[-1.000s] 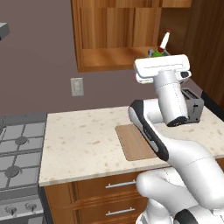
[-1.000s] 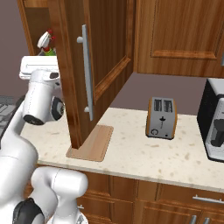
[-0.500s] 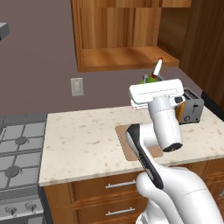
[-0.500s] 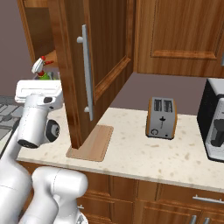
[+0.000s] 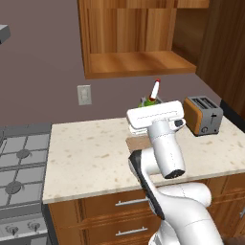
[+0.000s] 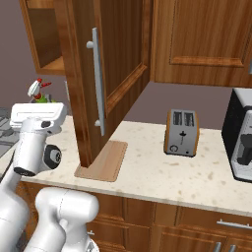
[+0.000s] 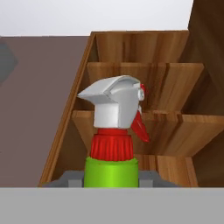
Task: Grab the spray bottle from the cabinet, then place it next to the cutting board for sanitizing. Then grab the dish brush from the countertop next to the sink and place it next to the cutting board.
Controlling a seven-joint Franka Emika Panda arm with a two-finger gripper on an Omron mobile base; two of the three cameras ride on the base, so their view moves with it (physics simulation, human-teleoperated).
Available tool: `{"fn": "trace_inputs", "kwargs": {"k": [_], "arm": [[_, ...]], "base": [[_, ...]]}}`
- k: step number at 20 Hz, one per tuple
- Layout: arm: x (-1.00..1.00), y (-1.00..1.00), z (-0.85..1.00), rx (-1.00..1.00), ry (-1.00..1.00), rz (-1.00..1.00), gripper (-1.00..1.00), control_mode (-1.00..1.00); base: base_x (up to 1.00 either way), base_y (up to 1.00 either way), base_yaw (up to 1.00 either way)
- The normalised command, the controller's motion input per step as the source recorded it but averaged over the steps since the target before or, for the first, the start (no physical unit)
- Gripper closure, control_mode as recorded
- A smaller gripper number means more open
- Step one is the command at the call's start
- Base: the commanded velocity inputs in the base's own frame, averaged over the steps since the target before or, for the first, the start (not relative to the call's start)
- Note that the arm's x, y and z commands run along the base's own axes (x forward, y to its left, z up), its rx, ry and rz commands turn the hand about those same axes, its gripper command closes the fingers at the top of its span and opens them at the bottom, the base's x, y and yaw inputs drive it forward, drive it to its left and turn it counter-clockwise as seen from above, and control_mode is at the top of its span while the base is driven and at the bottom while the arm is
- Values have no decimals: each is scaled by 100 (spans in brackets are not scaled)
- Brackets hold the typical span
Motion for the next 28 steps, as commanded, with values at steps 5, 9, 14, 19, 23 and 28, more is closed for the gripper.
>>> {"fn": "trace_inputs", "kwargs": {"k": [5, 9, 14, 19, 23, 28], "arm": [[52, 28, -36, 0, 4, 1, 100, -100], [62, 32, -30, 0, 2, 0, 100, -100], [56, 18, -25, 0, 6, 0, 100, -100], [51, 2, -35, 0, 7, 0, 100, -100], [51, 0, -56, 0, 0, 0, 100, -100], [51, 0, -49, 0, 1, 1, 100, -100]], "base": [[0, 0, 0], [0, 0, 0], [0, 0, 0], [0, 0, 0], [0, 0, 0], [0, 0, 0]]}}
